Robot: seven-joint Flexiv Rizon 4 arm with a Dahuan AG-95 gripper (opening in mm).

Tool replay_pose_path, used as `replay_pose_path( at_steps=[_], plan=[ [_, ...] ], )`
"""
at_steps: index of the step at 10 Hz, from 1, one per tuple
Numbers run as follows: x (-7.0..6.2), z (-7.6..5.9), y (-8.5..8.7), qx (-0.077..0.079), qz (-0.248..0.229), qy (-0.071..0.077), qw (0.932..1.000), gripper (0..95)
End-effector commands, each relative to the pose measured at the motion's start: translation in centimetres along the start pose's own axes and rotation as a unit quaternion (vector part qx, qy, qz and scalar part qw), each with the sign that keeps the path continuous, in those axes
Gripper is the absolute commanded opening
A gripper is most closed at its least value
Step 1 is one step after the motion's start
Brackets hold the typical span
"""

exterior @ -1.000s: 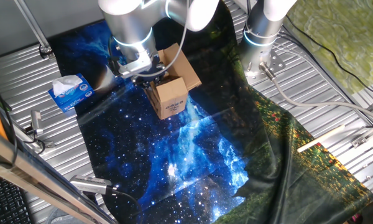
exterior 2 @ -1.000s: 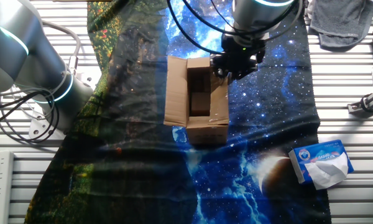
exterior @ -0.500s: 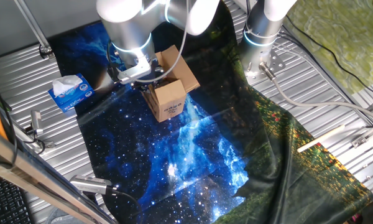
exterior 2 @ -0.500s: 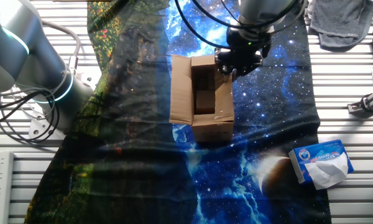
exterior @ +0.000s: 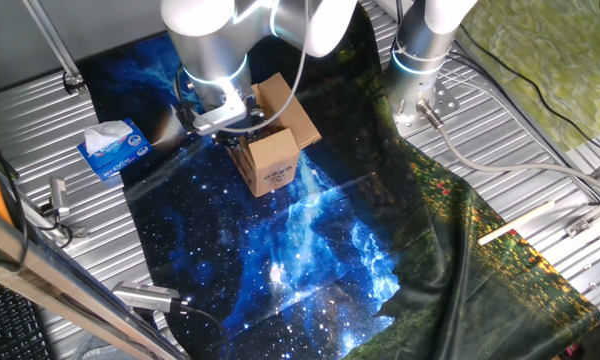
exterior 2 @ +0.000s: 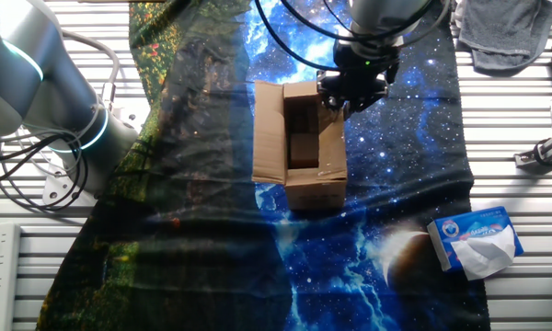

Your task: Cover the box

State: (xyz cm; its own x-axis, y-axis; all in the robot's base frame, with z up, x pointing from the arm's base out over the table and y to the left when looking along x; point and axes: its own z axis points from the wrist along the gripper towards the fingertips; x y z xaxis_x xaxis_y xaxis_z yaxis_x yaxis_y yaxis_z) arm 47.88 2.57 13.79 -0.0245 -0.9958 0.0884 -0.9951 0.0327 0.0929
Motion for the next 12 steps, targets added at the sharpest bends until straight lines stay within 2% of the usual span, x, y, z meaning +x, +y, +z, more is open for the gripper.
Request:
replay_pose_path(
  at_steps=[1, 4, 9, 12],
  plan=[
    [0.00, 0.17, -0.11, 0.001, 0.000, -0.001, 1.0000, 0.0],
    [0.07, 0.67, -0.28, 0.005, -0.001, -0.002, 1.0000, 0.0],
    [0.06, 0.72, -0.31, 0.006, 0.002, -0.001, 1.0000, 0.0],
    [0.06, 0.72, -0.31, 0.001, 0.014, -0.013, 0.9998, 0.0]
  ],
)
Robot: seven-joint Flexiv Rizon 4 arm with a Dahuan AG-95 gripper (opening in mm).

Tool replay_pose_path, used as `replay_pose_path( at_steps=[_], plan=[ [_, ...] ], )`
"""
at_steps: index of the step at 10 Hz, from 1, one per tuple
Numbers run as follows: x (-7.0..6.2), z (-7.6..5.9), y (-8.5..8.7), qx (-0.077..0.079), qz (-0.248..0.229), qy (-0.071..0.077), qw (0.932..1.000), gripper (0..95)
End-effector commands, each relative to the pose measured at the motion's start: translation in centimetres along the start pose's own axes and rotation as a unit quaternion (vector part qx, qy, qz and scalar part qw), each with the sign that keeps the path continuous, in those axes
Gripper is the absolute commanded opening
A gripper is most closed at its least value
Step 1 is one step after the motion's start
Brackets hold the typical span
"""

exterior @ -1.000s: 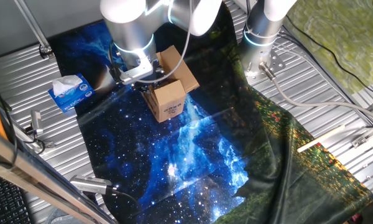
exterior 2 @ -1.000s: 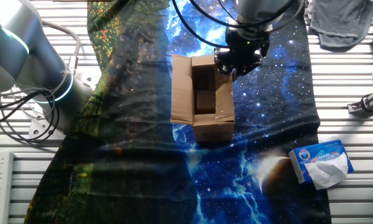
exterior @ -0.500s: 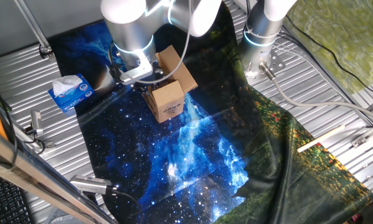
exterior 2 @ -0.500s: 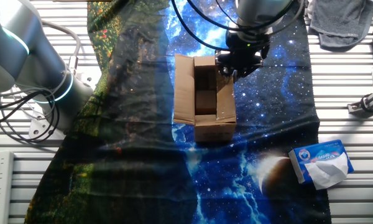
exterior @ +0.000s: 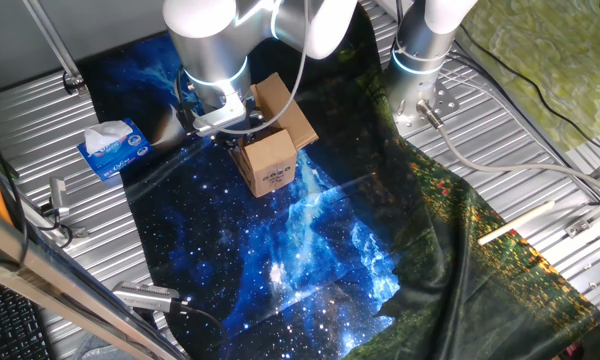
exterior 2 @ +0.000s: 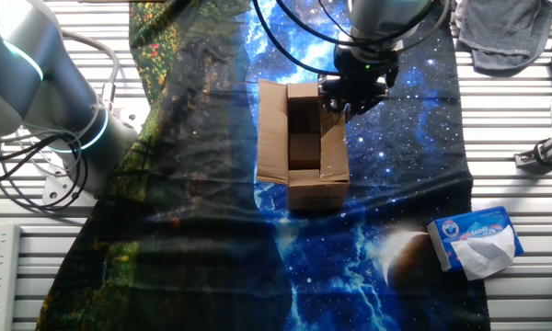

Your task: Cover the box

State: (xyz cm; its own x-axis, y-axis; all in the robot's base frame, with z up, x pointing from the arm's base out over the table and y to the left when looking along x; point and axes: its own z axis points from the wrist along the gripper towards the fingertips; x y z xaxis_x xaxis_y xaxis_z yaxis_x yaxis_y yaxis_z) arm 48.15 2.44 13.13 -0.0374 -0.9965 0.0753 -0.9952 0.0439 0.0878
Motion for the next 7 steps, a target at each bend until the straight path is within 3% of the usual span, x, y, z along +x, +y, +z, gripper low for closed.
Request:
replay_pose_path(
  at_steps=[1, 2, 7],
  plan=[
    [0.00, 0.08, 0.02, -0.002, 0.016, -0.010, 0.9998, 0.0],
    [0.00, 0.08, 0.02, -0.006, 0.023, -0.018, 0.9996, 0.0],
    [0.00, 0.08, 0.02, -0.004, 0.047, -0.021, 0.9987, 0.0]
  ],
)
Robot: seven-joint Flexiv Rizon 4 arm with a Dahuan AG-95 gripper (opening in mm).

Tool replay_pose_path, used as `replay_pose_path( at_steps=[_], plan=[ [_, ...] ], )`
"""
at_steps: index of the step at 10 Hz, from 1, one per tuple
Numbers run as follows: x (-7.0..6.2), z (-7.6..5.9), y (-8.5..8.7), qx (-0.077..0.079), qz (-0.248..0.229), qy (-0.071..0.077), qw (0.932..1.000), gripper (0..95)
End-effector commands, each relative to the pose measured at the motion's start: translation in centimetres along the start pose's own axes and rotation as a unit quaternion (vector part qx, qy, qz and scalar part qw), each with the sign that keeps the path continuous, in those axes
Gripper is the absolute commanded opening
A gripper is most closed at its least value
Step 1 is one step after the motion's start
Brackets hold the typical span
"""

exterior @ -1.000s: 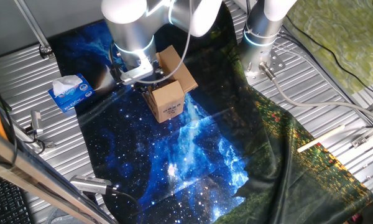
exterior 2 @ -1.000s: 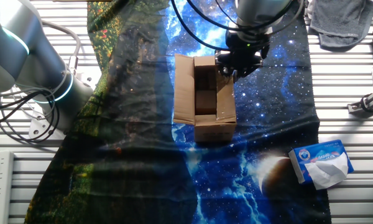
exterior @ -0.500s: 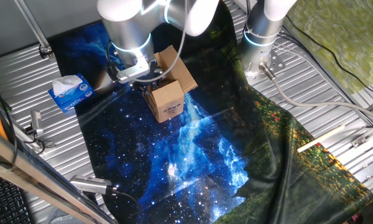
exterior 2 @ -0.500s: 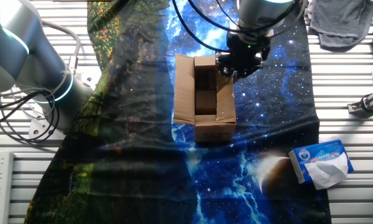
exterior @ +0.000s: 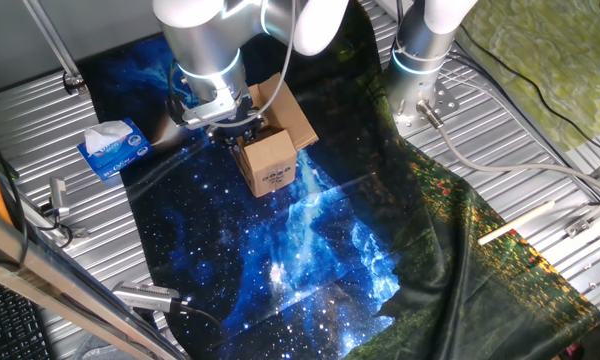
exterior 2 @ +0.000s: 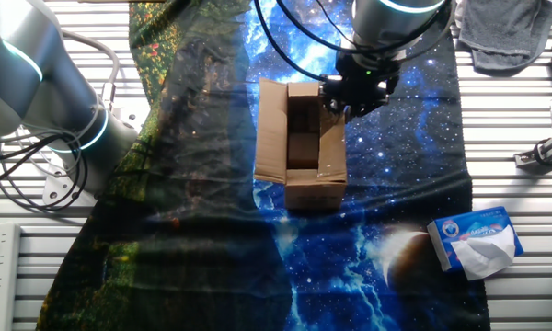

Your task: Cover the box

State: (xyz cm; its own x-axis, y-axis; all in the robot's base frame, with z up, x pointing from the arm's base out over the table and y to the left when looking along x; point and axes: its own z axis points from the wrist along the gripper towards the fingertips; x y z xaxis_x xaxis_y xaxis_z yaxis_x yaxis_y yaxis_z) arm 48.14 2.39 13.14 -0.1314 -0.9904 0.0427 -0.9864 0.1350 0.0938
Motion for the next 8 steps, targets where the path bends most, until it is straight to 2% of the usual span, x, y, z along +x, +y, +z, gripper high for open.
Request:
replay_pose_path(
  at_steps=[1, 8],
  plan=[
    [-0.04, 0.08, 0.02, 0.003, 0.005, -0.001, 1.0000, 0.0],
    [-0.04, 0.08, 0.02, 0.005, 0.027, -0.005, 0.9996, 0.0]
  ],
)
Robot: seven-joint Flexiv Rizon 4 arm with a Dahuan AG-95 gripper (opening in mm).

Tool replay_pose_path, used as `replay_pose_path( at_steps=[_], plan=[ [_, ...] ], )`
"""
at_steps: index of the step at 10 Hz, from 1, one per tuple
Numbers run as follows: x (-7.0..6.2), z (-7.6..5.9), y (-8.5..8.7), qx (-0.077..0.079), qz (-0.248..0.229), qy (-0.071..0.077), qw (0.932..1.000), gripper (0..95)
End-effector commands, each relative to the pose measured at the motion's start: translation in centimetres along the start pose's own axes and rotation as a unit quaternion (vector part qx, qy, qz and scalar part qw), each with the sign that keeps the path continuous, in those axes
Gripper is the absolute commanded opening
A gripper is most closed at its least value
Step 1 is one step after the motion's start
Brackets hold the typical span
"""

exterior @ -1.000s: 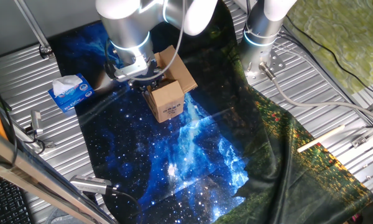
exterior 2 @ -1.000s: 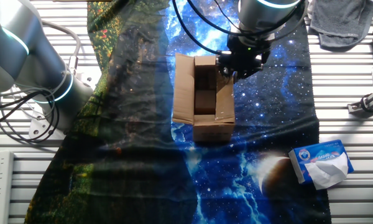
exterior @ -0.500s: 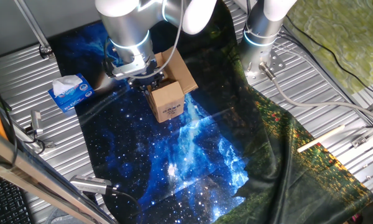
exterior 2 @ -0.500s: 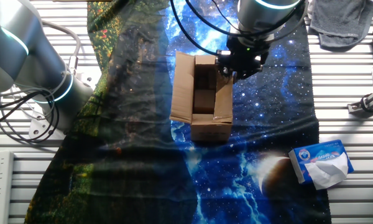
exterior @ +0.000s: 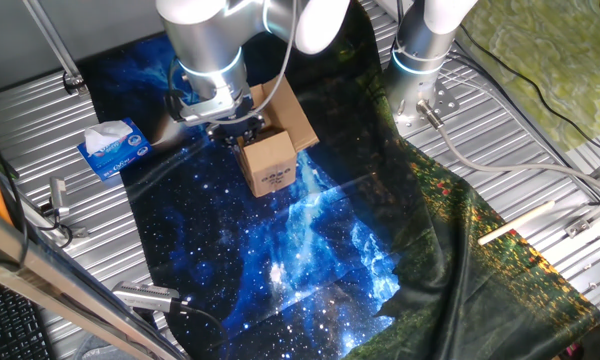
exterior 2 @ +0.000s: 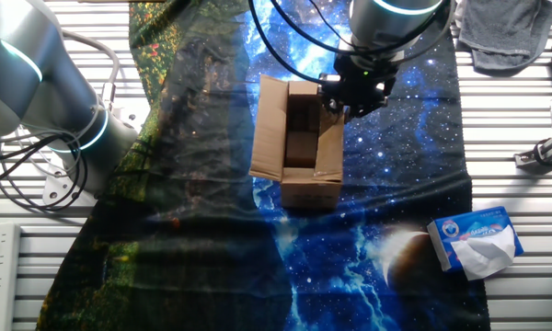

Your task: Cover the box

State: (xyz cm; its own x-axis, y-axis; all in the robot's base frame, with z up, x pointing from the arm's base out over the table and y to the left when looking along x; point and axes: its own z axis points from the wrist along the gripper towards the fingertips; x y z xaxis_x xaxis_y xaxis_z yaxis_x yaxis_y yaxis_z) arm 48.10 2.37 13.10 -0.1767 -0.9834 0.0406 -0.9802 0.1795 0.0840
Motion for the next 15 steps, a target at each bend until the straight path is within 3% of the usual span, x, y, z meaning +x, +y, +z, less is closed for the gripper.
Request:
replay_pose_path(
  at_steps=[1, 6, 13, 15],
  plan=[
    [-0.06, 0.04, -0.01, 0.001, 0.006, -0.002, 1.0000, 0.0],
    [-0.06, 0.04, -0.01, 0.007, 0.023, -0.008, 0.9997, 0.0],
    [-0.09, 0.00, -0.09, 0.014, 0.023, -0.003, 0.9996, 0.0],
    [-0.40, -0.40, -0.89, 0.014, 0.020, 0.000, 0.9997, 0.0]
  ],
)
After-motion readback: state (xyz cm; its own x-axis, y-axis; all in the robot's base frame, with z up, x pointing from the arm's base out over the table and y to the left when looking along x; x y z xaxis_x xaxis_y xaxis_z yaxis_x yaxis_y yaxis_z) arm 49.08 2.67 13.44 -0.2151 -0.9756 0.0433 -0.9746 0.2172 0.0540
